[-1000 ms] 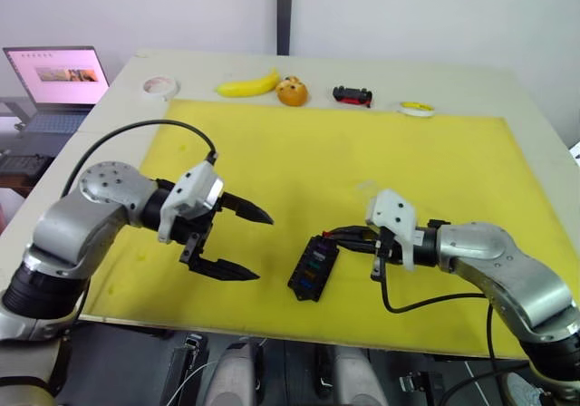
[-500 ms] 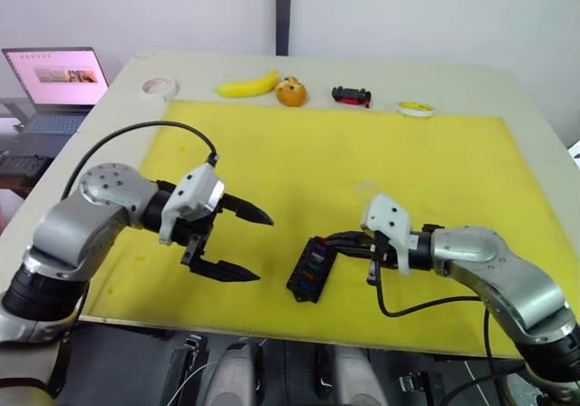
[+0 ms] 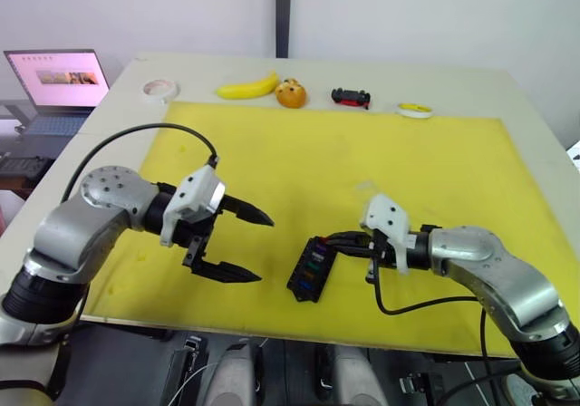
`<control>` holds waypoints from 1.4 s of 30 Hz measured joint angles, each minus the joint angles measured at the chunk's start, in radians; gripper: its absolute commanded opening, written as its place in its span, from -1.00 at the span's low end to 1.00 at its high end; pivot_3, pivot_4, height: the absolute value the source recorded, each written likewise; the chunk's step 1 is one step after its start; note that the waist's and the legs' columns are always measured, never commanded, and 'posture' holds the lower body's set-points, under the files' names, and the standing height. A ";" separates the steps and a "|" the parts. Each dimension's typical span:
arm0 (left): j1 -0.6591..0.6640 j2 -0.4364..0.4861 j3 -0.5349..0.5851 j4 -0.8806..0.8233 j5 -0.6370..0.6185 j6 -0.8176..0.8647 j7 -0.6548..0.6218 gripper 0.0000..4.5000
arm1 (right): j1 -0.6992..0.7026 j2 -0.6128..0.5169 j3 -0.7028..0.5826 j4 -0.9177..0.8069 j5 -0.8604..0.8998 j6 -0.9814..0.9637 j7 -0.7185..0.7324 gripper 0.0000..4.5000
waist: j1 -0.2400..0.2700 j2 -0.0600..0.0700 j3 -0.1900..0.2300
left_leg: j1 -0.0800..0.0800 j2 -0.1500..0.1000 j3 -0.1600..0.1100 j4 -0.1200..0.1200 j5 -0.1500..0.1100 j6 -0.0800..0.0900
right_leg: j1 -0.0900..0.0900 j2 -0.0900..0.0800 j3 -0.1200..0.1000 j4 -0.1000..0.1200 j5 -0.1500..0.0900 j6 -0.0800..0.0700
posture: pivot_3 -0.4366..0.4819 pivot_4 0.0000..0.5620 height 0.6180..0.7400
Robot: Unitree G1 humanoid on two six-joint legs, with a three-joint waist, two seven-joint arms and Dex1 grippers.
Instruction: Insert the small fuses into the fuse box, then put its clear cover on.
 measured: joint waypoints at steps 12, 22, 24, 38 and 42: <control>0.000 -0.003 -0.013 0.000 0.003 -0.002 0.002 0.99 | -0.057 -0.019 0.052 0.000 -0.047 0.059 -0.011 -1.00 | -0.001 -0.001 -0.002 | 0.001 0.000 0.000 0.000 0.000 0.000 | 0.001 0.000 0.000 0.000 0.000 0.000 | -0.05 -0.47 0.96; 0.000 -0.003 -0.013 0.000 0.003 -0.002 0.001 0.99 | -0.067 -0.027 0.060 -0.023 -0.052 0.084 -0.008 -1.00 | 0.000 -0.002 -0.002 | 0.002 0.000 0.000 0.000 0.000 0.000 | 0.002 0.000 0.000 0.000 0.000 0.000 | -0.05 -0.47 0.96; 0.000 -0.003 -0.013 0.000 0.004 -0.002 0.001 0.99 | -0.069 -0.027 0.059 -0.029 -0.052 0.093 -0.009 -1.00 | 0.000 -0.002 -0.002 | 0.002 0.000 0.000 0.000 0.000 0.000 | 0.002 0.000 0.000 0.000 0.000 0.000 | -0.05 -0.47 0.96; 0.000 -0.003 -0.014 0.000 0.004 -0.003 0.013 0.99 | -0.091 -0.010 0.005 -0.058 0.047 0.239 -0.036 -1.00 | 0.000 -0.002 -0.002 | 0.002 0.000 0.000 0.000 0.000 0.000 | 0.002 0.000 0.000 0.000 0.000 0.000 | -0.05 -0.47 0.96; 0.000 -0.003 -0.014 -0.001 0.005 -0.003 0.015 0.99 | -0.090 -0.015 0.015 -0.069 0.039 0.238 -0.047 -1.00 | 0.000 -0.002 -0.002 | 0.002 0.000 0.000 0.000 0.000 0.000 | 0.002 0.000 0.000 0.000 0.000 0.000 | -0.05 -0.47 0.96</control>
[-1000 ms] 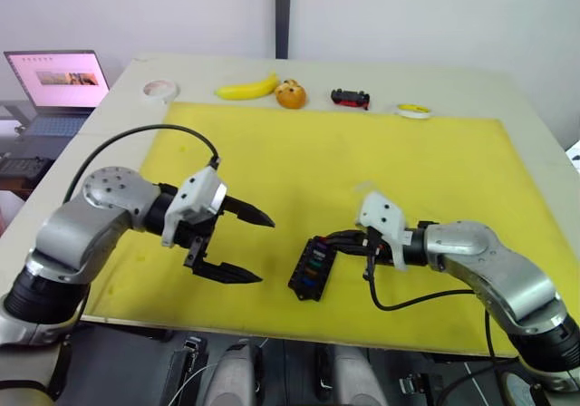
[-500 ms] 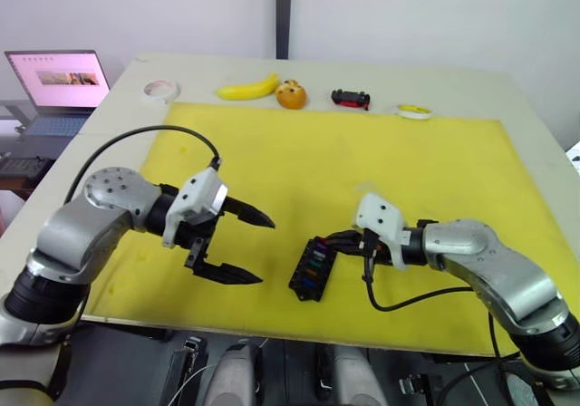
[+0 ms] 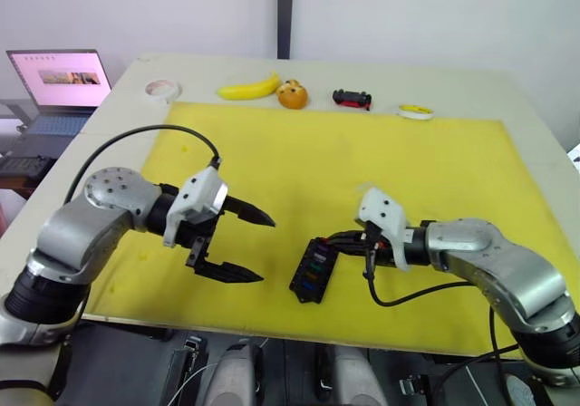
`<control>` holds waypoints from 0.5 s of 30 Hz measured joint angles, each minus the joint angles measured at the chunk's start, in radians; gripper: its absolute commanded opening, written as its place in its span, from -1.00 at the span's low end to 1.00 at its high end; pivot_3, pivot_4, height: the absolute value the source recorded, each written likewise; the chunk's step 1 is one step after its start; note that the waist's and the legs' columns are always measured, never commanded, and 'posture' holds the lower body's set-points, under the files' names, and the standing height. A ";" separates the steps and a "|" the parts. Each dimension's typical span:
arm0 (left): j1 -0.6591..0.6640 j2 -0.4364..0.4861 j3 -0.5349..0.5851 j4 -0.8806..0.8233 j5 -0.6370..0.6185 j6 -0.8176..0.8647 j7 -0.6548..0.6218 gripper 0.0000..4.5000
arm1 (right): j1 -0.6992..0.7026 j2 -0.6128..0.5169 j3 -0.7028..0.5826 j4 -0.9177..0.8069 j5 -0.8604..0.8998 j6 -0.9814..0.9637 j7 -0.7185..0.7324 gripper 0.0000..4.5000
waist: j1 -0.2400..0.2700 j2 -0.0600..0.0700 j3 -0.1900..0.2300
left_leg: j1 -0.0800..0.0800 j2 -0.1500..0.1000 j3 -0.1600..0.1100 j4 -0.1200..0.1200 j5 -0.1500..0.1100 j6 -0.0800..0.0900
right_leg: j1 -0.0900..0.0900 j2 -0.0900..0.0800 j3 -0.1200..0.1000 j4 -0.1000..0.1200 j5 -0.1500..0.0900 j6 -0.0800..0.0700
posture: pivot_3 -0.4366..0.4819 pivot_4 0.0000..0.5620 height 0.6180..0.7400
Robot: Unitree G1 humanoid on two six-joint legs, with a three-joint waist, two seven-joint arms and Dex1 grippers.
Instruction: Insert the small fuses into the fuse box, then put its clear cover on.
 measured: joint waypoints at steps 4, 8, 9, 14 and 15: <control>0.000 0.000 0.000 0.000 0.005 -0.002 0.001 0.99 | 0.003 -0.012 0.023 -0.006 -0.027 -0.016 -0.013 -1.00 | 0.000 0.000 0.000 | 0.000 0.000 0.000 0.000 0.000 0.000 | 0.000 0.000 0.000 0.000 0.000 0.000 | -0.05 -0.47 0.96; 0.000 0.000 -0.001 0.000 0.010 -0.002 0.001 0.99 | 0.010 -0.019 0.031 -0.019 -0.041 -0.019 -0.020 -1.00 | 0.000 0.000 0.000 | 0.000 0.000 0.000 0.000 0.000 0.000 | 0.000 0.000 0.000 0.000 0.000 0.000 | -0.05 -0.47 0.96; 0.000 0.000 -0.001 0.000 0.011 -0.002 0.001 0.99 | 0.014 -0.023 0.031 -0.024 -0.043 -0.021 -0.020 -1.00 | 0.000 0.000 0.000 | 0.000 0.000 0.000 0.000 0.000 0.000 | 0.000 0.000 0.000 0.000 0.000 0.000 | -0.05 -0.47 0.96; 0.000 -0.002 -0.003 -0.001 0.016 -0.003 0.001 0.99 | 0.019 -0.023 0.027 -0.032 -0.041 -0.021 -0.021 -1.00 | 0.000 0.000 0.000 | 0.000 0.000 0.000 0.000 0.000 0.000 | 0.000 0.000 0.000 0.000 0.000 0.000 | -0.05 -0.47 0.96; 0.000 -0.002 -0.005 -0.001 0.016 -0.003 0.001 0.99 | 0.019 -0.022 0.026 -0.032 -0.039 -0.021 -0.021 -1.00 | 0.000 0.000 0.000 | 0.000 0.000 0.000 0.000 0.000 0.000 | 0.000 0.000 0.000 0.000 0.000 0.000 | -0.05 -0.47 0.96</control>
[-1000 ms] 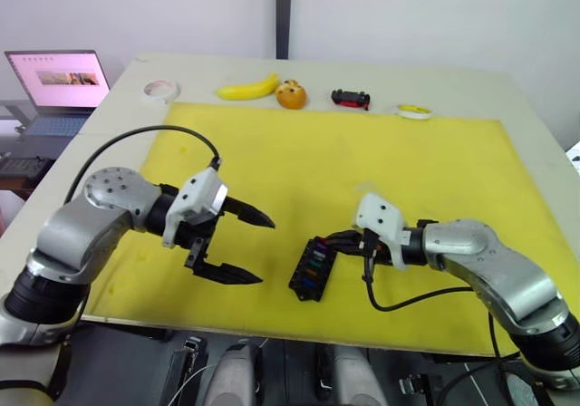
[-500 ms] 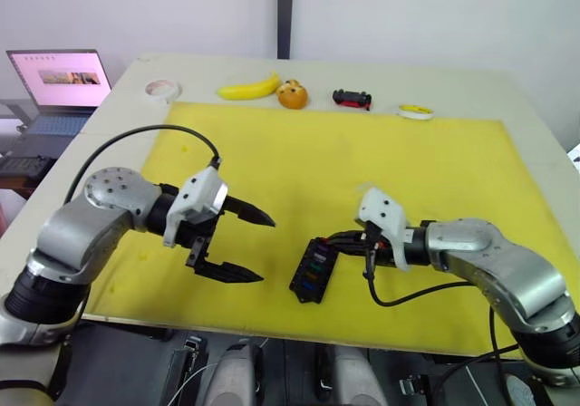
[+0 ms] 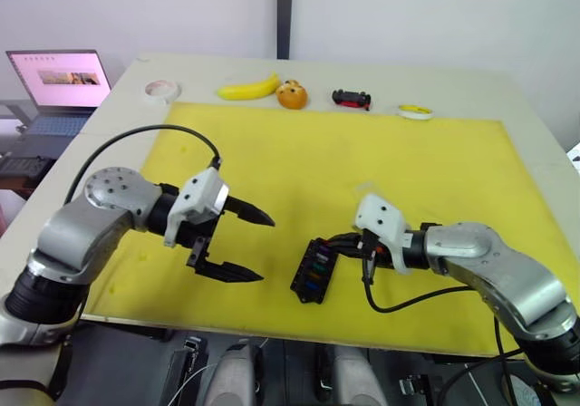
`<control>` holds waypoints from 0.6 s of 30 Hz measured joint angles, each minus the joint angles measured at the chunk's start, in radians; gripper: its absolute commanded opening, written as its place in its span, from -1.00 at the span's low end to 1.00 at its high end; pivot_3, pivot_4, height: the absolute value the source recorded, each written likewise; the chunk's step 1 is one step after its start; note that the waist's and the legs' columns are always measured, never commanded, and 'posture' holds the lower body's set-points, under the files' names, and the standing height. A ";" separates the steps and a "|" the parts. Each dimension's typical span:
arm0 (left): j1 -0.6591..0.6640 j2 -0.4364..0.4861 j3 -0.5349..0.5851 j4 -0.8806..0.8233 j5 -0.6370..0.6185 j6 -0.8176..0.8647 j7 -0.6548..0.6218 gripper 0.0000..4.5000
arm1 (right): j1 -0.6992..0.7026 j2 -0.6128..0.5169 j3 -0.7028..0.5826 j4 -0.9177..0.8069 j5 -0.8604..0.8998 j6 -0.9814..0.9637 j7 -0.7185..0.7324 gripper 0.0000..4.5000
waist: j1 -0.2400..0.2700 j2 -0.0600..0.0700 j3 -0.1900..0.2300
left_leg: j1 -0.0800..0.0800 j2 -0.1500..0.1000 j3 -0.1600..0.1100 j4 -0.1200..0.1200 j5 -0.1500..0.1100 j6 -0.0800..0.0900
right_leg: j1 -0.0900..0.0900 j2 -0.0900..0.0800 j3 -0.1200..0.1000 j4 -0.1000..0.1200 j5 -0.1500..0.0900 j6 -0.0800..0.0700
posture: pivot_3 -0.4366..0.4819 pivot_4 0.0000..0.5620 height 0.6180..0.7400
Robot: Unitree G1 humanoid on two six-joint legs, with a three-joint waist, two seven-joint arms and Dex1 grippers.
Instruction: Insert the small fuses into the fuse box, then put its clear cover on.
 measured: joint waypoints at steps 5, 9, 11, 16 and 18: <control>0.000 -0.001 -0.001 0.000 0.000 0.000 0.000 0.99 | -0.003 0.001 -0.007 0.000 0.015 0.002 0.001 -1.00 | 0.000 0.000 0.000 | 0.000 0.000 0.000 0.000 0.000 0.000 | 0.000 0.000 0.000 0.000 0.000 0.000 | -0.05 -0.47 0.96; 0.000 -0.002 -0.001 0.000 0.000 0.000 0.000 0.99 | -0.014 0.001 -0.007 0.000 0.028 0.013 0.001 -1.00 | 0.000 0.000 0.000 | 0.000 0.000 0.000 0.000 0.000 0.000 | 0.000 0.000 0.000 0.000 0.000 0.000 | -0.05 -0.47 0.96; 0.000 -0.002 -0.001 0.000 0.001 0.000 0.000 0.99 | -0.015 0.001 -0.007 0.000 0.029 0.014 0.001 -1.00 | 0.000 0.000 0.000 | 0.000 0.000 0.000 0.000 0.000 0.000 | 0.000 0.000 0.000 0.000 0.000 0.000 | -0.05 -0.47 0.96; 0.000 -0.002 -0.001 0.000 0.001 0.000 0.000 0.99 | -0.018 0.001 -0.006 0.000 0.029 0.014 0.002 -1.00 | 0.000 0.000 0.000 | 0.000 0.000 0.000 0.000 0.000 0.000 | 0.000 0.000 0.000 0.000 0.000 0.000 | -0.05 -0.47 0.96; 0.000 -0.002 -0.001 0.000 0.001 0.000 0.000 0.99 | -0.018 0.001 -0.006 0.000 0.030 0.014 0.002 -1.00 | 0.000 0.000 0.000 | 0.000 0.000 0.000 0.000 0.000 0.000 | 0.000 0.000 0.000 0.000 0.000 0.000 | -0.05 -0.47 0.96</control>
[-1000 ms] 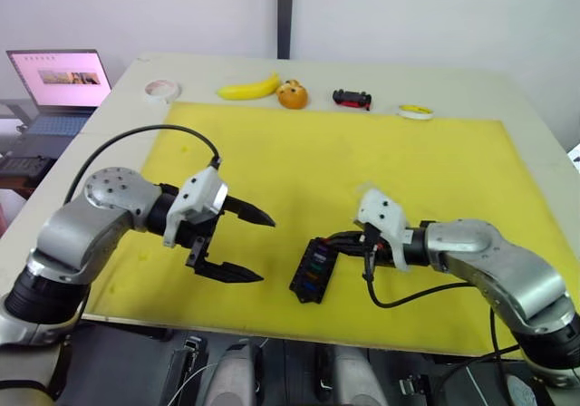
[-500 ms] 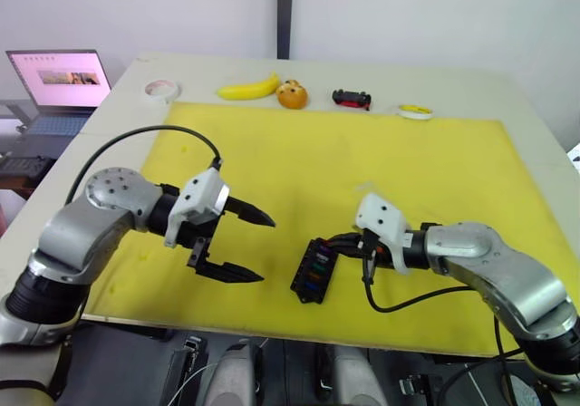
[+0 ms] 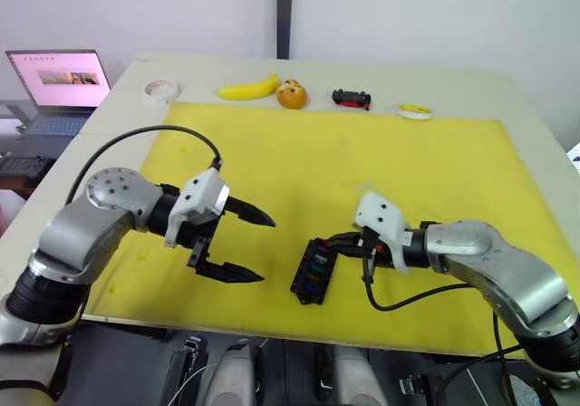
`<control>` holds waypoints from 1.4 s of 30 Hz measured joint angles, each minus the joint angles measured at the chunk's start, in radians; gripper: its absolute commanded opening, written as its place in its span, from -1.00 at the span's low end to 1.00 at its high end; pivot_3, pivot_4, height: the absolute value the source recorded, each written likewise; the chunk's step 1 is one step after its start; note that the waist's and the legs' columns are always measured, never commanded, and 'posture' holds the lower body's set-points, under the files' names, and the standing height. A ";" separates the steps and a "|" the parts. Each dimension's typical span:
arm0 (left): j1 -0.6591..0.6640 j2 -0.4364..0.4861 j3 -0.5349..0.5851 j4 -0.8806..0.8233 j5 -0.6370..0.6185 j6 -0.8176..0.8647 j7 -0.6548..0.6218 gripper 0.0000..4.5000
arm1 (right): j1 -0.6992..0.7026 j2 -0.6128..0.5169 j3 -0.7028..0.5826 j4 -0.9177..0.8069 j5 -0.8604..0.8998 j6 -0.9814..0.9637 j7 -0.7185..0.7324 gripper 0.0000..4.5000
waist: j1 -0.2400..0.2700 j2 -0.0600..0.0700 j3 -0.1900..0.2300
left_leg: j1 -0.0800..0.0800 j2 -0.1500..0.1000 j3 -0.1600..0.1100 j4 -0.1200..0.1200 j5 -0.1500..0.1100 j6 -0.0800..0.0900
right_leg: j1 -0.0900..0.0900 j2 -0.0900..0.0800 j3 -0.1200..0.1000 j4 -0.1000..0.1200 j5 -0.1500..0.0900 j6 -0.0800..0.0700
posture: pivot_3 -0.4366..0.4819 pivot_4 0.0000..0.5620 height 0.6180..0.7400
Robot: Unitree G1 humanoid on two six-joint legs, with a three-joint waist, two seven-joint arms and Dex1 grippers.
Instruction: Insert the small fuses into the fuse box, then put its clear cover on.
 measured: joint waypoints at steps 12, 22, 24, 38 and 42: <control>0.000 0.000 0.000 0.000 0.002 -0.001 0.001 1.00 | 0.000 -0.001 0.000 0.000 0.008 0.002 0.000 -0.85 | 0.000 0.000 0.000 | 0.000 0.000 0.000 0.000 0.000 0.000 | 0.000 0.000 0.000 0.000 0.000 0.000 | -0.05 -0.47 0.96; 0.000 0.000 0.000 0.000 0.003 -0.002 0.001 1.00 | -0.002 -0.001 0.002 0.000 0.008 0.000 0.001 0.28 | 0.000 0.000 0.000 | 0.000 0.000 0.000 0.000 0.000 0.000 | 0.000 0.000 0.000 0.000 0.000 0.000 | -0.05 -0.47 0.96; 0.000 0.000 0.000 0.000 0.003 -0.002 0.001 1.00 | -0.002 -0.001 0.002 0.000 0.008 -0.001 0.001 0.28 | 0.000 0.000 0.000 | 0.000 0.000 0.000 0.000 0.000 0.000 | 0.000 0.000 0.000 0.000 0.000 0.000 | -0.05 -0.47 0.96; 0.000 -0.001 0.000 0.001 0.003 -0.005 0.000 1.00 | 0.011 -0.027 -0.048 0.000 0.028 -0.026 0.038 0.28 | 0.000 0.000 0.000 | 0.000 0.000 0.000 0.000 0.000 0.000 | 0.000 0.000 0.000 0.000 0.000 0.000 | -0.05 -0.47 0.96; 0.000 -0.002 0.000 0.001 0.003 -0.006 0.000 1.00 | 0.019 -0.035 -0.080 -0.006 0.051 -0.037 0.054 0.28 | 0.000 0.000 0.000 | 0.000 0.000 0.000 0.000 0.000 0.000 | 0.000 0.000 0.000 0.000 0.000 0.000 | -0.05 -0.47 0.96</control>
